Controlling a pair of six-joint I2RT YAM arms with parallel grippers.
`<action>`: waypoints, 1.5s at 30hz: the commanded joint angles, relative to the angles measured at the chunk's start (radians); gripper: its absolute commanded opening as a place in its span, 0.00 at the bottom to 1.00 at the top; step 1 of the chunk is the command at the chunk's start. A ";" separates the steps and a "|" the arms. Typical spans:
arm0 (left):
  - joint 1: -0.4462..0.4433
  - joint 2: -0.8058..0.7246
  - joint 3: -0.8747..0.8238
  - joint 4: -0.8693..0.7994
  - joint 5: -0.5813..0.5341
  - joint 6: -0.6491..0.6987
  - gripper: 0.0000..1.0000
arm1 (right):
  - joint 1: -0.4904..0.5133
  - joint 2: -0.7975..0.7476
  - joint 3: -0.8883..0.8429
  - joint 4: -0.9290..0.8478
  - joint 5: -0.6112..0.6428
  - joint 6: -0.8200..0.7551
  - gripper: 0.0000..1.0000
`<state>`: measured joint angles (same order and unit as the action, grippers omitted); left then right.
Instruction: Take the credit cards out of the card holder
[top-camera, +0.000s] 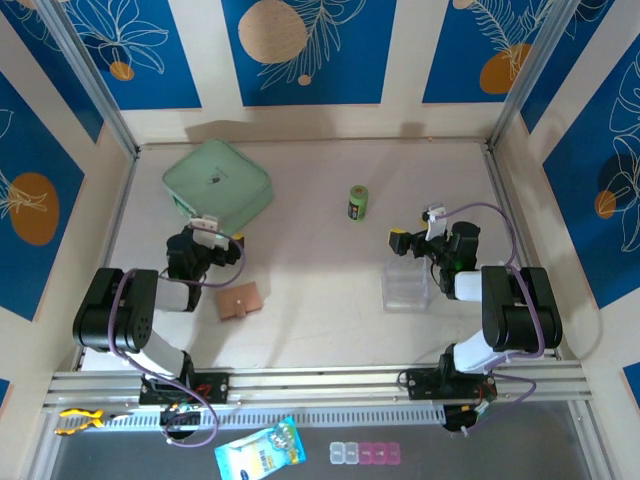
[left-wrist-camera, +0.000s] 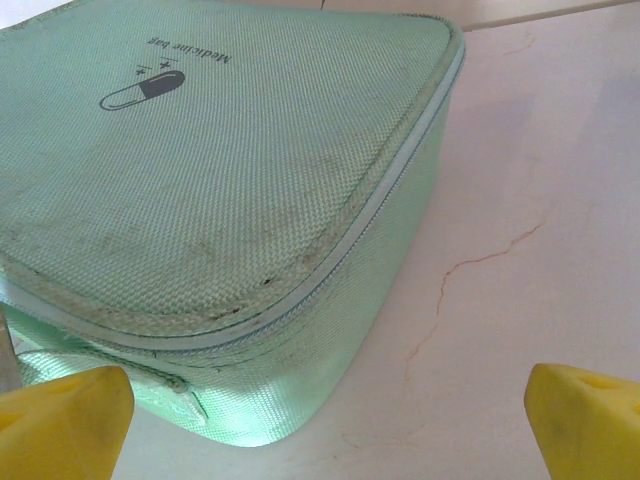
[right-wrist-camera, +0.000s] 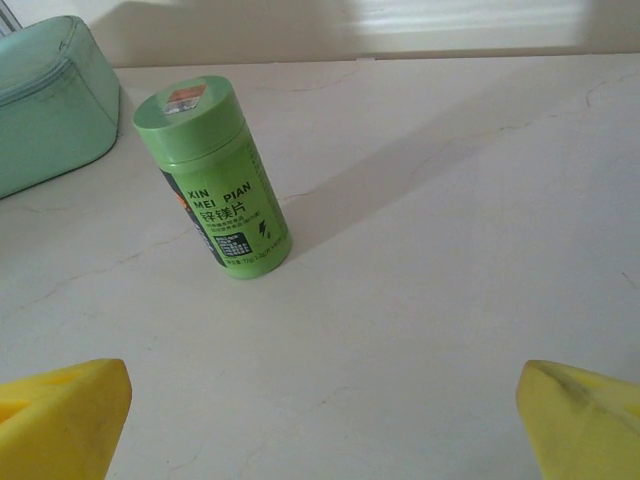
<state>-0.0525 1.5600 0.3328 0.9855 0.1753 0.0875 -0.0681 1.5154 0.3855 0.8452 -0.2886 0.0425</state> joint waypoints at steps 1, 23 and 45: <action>0.013 0.002 0.015 0.000 -0.006 -0.002 1.00 | -0.005 0.004 0.003 0.014 -0.011 -0.001 0.99; -0.003 -0.160 0.125 -0.363 -0.259 -0.088 1.00 | 0.051 -0.258 0.096 -0.448 0.170 -0.003 1.00; -0.024 -0.430 0.679 -1.564 0.003 -0.339 1.00 | 0.024 -0.375 0.370 -1.392 0.253 0.316 0.53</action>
<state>-0.0704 1.1263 0.9565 -0.3515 0.0708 -0.2420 -0.0414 1.1240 0.7216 -0.4194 -0.0257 0.3225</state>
